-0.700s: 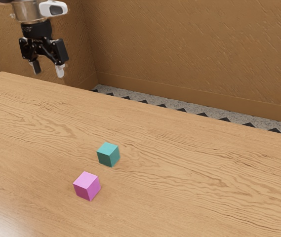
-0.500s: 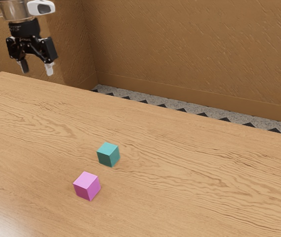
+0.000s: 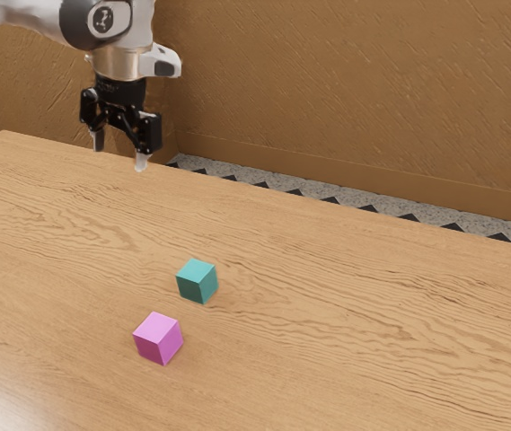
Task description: Pick up the blue block with one arm, and put the blue block on the pink block with one arm
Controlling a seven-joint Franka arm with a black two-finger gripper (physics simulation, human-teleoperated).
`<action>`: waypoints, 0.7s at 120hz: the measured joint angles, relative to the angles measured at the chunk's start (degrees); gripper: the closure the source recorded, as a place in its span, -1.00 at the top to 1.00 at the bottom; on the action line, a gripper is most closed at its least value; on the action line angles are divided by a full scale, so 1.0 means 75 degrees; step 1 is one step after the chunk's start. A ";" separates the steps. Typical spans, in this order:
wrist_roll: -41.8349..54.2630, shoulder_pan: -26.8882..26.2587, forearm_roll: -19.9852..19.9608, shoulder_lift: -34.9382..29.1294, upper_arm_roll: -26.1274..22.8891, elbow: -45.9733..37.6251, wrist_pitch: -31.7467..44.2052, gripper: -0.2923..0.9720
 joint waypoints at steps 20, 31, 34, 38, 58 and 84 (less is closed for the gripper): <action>-0.0185 0.0306 -0.0637 0.1101 0.0082 -0.0250 0.1119 0.54; -0.0225 0.0259 -0.0660 0.1546 0.0086 -0.0363 0.1766 0.54; -0.0229 0.0258 -0.0652 0.1627 0.0087 -0.0435 0.1938 0.54; -0.0222 0.0262 -0.0646 0.1730 0.0087 -0.0521 0.2169 0.54; -0.0114 0.0262 -0.0640 0.2422 0.0088 -0.0657 0.3156 0.54; 0.0067 0.0212 -0.0637 0.3023 0.0083 -0.0662 0.3886 0.54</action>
